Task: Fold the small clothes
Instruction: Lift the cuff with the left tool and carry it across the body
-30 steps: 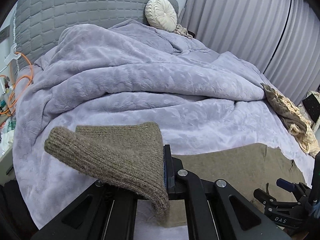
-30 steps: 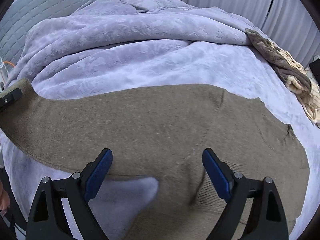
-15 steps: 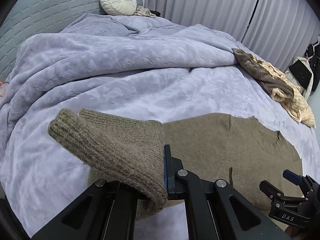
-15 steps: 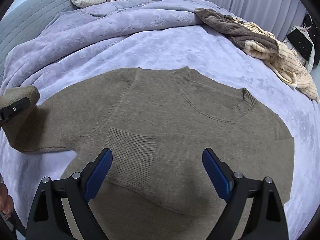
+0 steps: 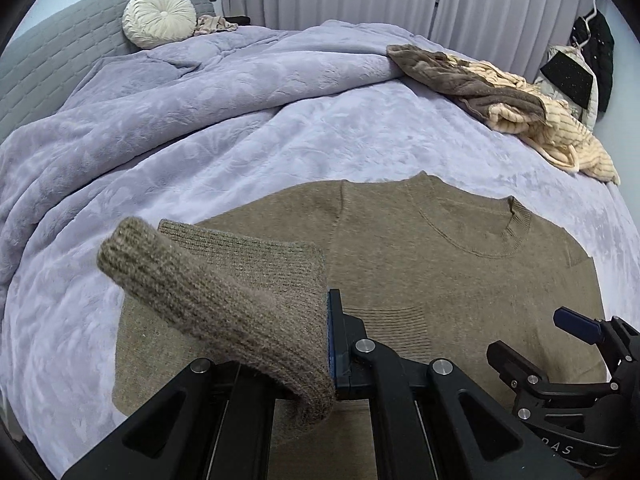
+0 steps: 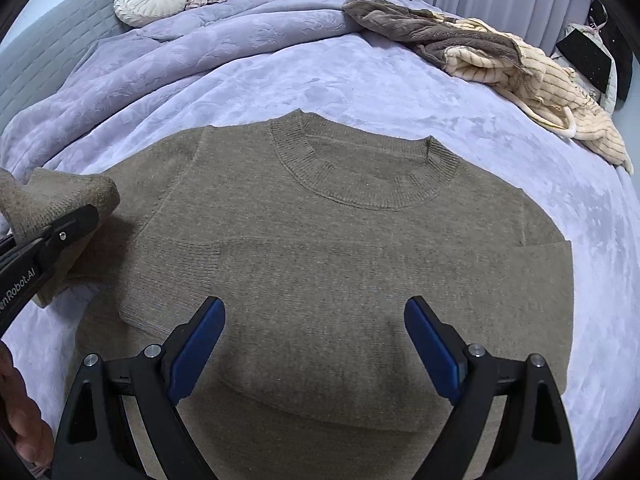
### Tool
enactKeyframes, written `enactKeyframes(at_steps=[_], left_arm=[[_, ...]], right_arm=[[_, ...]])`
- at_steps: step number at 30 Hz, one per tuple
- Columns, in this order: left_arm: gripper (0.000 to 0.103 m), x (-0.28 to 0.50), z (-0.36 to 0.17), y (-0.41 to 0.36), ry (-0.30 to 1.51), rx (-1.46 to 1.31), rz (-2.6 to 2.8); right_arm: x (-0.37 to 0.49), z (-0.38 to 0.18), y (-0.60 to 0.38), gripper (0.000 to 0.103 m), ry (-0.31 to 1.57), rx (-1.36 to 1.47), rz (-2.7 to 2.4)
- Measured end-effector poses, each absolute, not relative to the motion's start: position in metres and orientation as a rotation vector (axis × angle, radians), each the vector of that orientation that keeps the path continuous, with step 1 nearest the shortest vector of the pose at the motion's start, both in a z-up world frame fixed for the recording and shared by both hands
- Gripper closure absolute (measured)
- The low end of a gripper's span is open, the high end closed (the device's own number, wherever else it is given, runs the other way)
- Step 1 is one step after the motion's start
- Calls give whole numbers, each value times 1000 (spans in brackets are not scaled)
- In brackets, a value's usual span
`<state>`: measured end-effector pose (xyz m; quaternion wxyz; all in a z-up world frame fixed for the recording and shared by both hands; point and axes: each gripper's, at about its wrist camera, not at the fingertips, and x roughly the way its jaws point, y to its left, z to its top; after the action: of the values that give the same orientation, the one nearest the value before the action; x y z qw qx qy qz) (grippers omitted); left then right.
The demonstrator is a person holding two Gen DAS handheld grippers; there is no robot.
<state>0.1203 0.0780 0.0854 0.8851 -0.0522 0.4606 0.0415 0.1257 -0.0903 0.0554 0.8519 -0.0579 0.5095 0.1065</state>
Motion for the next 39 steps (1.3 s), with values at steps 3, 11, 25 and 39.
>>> enactKeyframes(at_steps=[3, 11, 25, 39], left_arm=[[97, 123, 85, 53, 963, -74, 61], [97, 126, 88, -8, 960, -4, 0], [97, 129, 97, -90, 940, 98, -62], [97, 121, 94, -167, 933, 179, -154]], right_arm=[[126, 56, -103, 11, 1064, -115, 219], [124, 61, -145, 11, 1044, -109, 177], [123, 65, -207, 11, 1021, -44, 126], [114, 58, -280, 11, 1020, 24, 43]])
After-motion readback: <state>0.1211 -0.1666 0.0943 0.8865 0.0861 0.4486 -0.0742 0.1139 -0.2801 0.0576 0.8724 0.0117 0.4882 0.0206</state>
